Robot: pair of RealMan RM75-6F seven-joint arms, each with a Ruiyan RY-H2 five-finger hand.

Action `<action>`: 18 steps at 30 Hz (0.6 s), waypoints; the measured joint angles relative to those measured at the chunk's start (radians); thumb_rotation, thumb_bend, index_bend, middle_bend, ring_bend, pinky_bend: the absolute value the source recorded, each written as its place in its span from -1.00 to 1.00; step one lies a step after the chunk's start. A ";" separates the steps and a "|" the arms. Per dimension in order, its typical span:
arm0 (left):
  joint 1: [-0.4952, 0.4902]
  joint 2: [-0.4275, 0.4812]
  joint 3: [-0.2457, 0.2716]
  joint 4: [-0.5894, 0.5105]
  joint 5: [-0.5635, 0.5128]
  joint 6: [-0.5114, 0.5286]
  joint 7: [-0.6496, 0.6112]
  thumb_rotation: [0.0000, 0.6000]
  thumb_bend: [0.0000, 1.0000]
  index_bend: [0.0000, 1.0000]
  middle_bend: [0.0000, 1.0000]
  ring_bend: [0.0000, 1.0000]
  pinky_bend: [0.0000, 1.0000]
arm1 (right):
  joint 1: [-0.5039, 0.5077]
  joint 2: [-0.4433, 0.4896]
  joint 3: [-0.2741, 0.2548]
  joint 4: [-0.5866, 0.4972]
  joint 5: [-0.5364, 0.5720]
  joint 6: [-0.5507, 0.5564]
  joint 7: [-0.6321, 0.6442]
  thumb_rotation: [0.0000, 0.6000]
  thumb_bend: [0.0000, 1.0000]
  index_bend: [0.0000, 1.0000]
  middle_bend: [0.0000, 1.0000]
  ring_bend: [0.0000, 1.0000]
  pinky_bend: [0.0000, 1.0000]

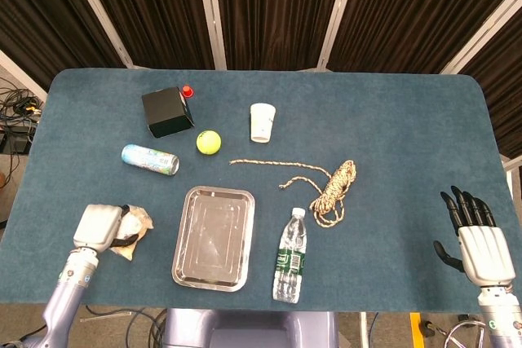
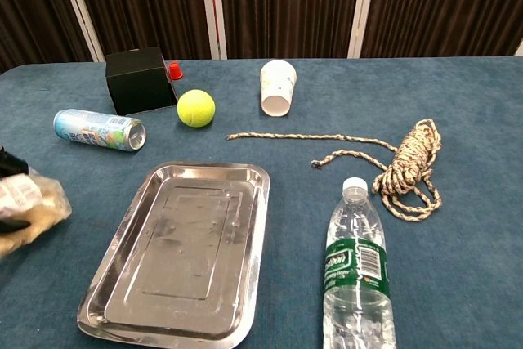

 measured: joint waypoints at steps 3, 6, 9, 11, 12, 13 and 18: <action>-0.001 0.030 -0.013 -0.055 0.038 0.027 -0.025 1.00 -0.34 0.26 0.27 0.15 0.30 | 0.001 -0.002 0.000 0.000 -0.002 0.000 -0.006 1.00 -0.39 -1.00 -1.00 -1.00 -0.81; -0.007 0.059 -0.030 -0.125 0.079 0.051 -0.045 1.00 -0.35 0.22 0.24 0.12 0.28 | 0.002 -0.003 -0.001 0.000 -0.003 -0.001 -0.010 1.00 -0.39 -1.00 -1.00 -1.00 -0.81; -0.021 0.080 -0.047 -0.192 0.115 0.063 -0.051 1.00 -0.36 0.20 0.22 0.10 0.27 | 0.002 -0.004 -0.001 -0.001 -0.004 -0.002 -0.011 1.00 -0.39 -1.00 -1.00 -1.00 -0.81; -0.034 0.084 -0.054 -0.229 0.132 0.064 -0.043 1.00 -0.36 0.19 0.21 0.09 0.25 | 0.003 -0.003 -0.001 -0.001 -0.003 -0.003 -0.011 1.00 -0.40 -1.00 -1.00 -1.00 -0.81; -0.043 0.083 -0.058 -0.249 0.139 0.063 -0.030 1.00 -0.37 0.17 0.19 0.08 0.23 | 0.003 -0.003 -0.001 0.000 -0.002 -0.003 -0.011 1.00 -0.40 -1.00 -1.00 -1.00 -0.81; -0.050 0.080 -0.060 -0.262 0.142 0.062 -0.017 1.00 -0.37 0.15 0.17 0.06 0.21 | 0.003 -0.003 0.000 0.000 -0.002 -0.004 -0.011 1.00 -0.40 -1.00 -1.00 -1.00 -0.81; -0.093 0.025 -0.068 -0.320 0.132 0.046 0.081 1.00 -0.48 -0.27 -0.33 -0.36 -0.16 | 0.002 -0.001 0.000 0.000 -0.002 -0.001 -0.004 1.00 -0.40 -1.00 -1.00 -1.00 -0.80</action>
